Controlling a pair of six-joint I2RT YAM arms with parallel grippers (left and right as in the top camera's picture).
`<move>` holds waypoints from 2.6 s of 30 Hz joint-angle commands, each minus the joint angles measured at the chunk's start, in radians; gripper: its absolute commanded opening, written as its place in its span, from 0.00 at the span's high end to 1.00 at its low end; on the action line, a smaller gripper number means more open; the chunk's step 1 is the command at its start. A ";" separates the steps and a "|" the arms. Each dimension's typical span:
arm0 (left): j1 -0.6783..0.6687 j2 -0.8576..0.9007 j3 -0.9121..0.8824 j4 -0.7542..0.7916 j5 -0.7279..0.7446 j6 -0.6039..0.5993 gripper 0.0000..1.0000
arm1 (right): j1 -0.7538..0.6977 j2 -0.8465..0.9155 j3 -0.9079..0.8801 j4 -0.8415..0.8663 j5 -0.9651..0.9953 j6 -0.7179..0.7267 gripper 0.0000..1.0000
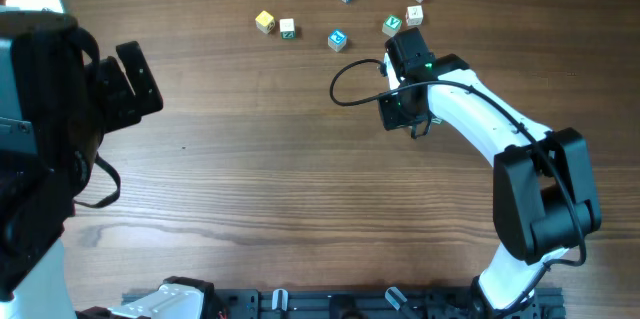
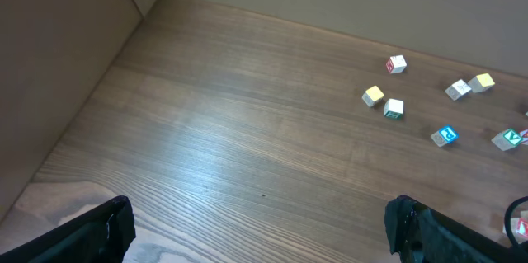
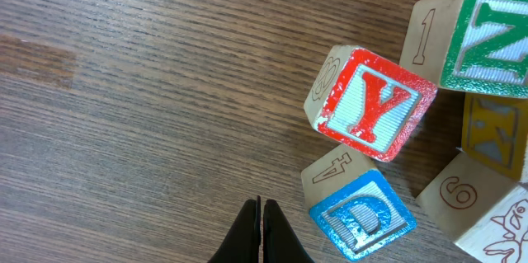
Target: Form a circle
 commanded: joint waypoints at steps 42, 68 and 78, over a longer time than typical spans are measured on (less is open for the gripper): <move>0.005 0.000 0.000 0.000 -0.013 0.002 0.00 | 0.000 0.042 0.006 0.014 0.063 -0.005 0.95; 0.005 0.000 0.000 0.000 -0.013 0.002 0.00 | 0.000 0.042 0.006 0.022 0.063 -0.003 0.95; 0.005 0.000 0.000 0.000 -0.013 0.002 0.00 | 0.000 0.042 0.006 0.032 0.064 0.000 0.95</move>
